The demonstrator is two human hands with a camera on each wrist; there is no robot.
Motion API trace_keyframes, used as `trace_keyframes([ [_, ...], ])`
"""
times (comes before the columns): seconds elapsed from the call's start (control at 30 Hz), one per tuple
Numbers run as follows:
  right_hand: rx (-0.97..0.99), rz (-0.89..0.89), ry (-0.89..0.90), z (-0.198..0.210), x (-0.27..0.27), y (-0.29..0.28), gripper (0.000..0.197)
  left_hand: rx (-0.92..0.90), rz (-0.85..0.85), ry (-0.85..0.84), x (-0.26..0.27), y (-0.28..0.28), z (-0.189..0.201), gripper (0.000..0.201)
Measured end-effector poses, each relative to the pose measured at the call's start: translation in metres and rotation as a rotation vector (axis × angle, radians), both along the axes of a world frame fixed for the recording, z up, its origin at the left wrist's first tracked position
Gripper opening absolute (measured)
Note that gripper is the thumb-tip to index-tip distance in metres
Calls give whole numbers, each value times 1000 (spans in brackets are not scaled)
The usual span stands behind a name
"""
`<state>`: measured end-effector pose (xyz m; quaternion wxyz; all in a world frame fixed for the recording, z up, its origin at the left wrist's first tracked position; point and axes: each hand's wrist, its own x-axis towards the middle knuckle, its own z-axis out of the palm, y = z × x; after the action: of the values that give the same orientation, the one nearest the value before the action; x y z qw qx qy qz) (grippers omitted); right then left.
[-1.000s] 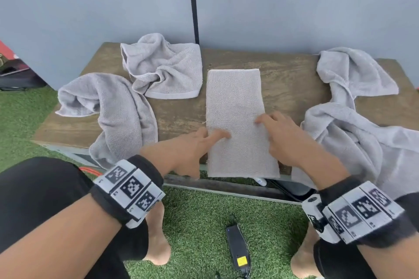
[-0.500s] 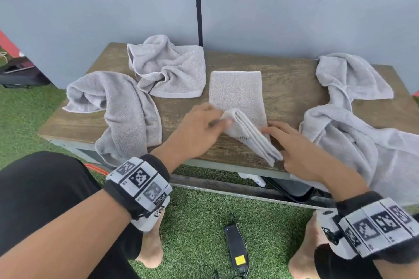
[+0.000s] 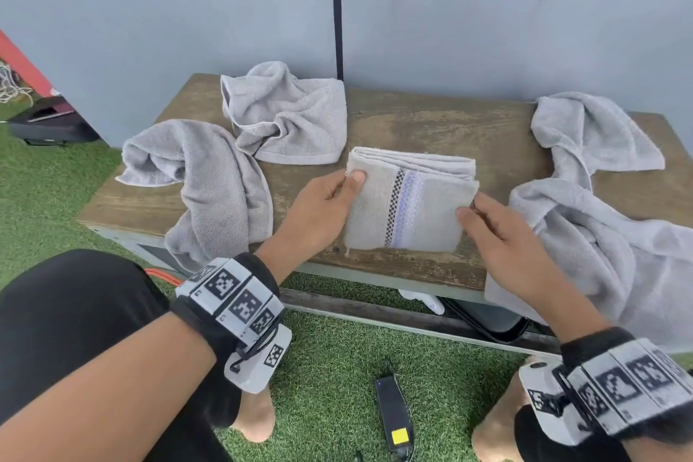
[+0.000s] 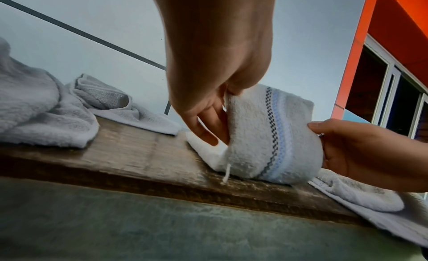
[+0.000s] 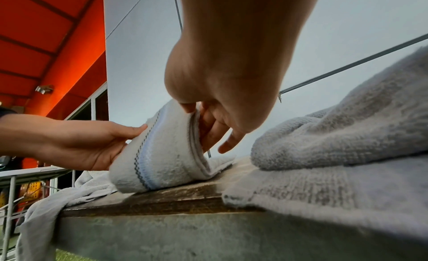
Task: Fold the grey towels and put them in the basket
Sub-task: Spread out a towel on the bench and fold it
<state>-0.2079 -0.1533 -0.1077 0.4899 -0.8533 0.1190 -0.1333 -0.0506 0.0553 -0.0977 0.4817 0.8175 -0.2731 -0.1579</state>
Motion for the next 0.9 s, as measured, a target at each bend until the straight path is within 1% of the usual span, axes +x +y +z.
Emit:
trace_keyframes([
  [0.03, 0, -8, 23, -4, 1, -1, 21, 47, 12, 24, -1, 0, -1, 42],
  [0.1, -22, -23, 84, -13, 5, -4, 27, 138, 41, 94, -1, -1, -5, 52],
  [0.17, -31, -19, 135, -19, 8, -5, 27, 188, 34, 216, 0, 1, -7, 56],
  [0.2, -36, -12, 153, -20, 10, -5, 26, 203, 17, 275, 1, 1, -7, 54],
  [0.27, -31, 10, 185, -19, 12, -4, 27, 223, -32, 337, 2, 1, -7, 39],
  [0.3, -20, 31, 200, -17, 13, -3, 29, 236, -50, 329, 2, 0, -6, 32],
  [0.37, -22, 70, 229, -17, 18, -4, 37, 254, -51, 289, 3, -3, -7, 25],
  [0.43, -34, 64, 230, -18, 23, -4, 47, 226, -11, 247, 4, -8, -5, 21],
  [0.47, -25, 38, 219, -17, 25, -3, 48, 197, 21, 218, 5, -10, -5, 20],
  [0.5, -14, 3, 201, -16, 28, -3, 44, 173, 55, 180, 7, -12, -5, 21],
  [0.6, 1, -107, 123, -12, 39, -3, 20, 168, 119, 63, 12, -18, -6, 31],
  [0.63, -6, -135, 114, -11, 42, -4, 17, 171, 128, 48, 13, -19, -8, 33],
  [0.73, -36, -136, 195, -13, 50, -7, 18, 225, 135, 48, 15, -23, -14, 34],
  [0.8, -43, -115, 270, -14, 53, -9, 20, 259, 140, 85, 19, -23, -19, 35],
  [0.87, -53, -113, 298, -15, 56, -11, 19, 237, 138, 133, 23, -24, -21, 35],
  [0.9, -54, -116, 296, -15, 57, -11, 18, 227, 137, 126, 25, -23, -22, 34],
])
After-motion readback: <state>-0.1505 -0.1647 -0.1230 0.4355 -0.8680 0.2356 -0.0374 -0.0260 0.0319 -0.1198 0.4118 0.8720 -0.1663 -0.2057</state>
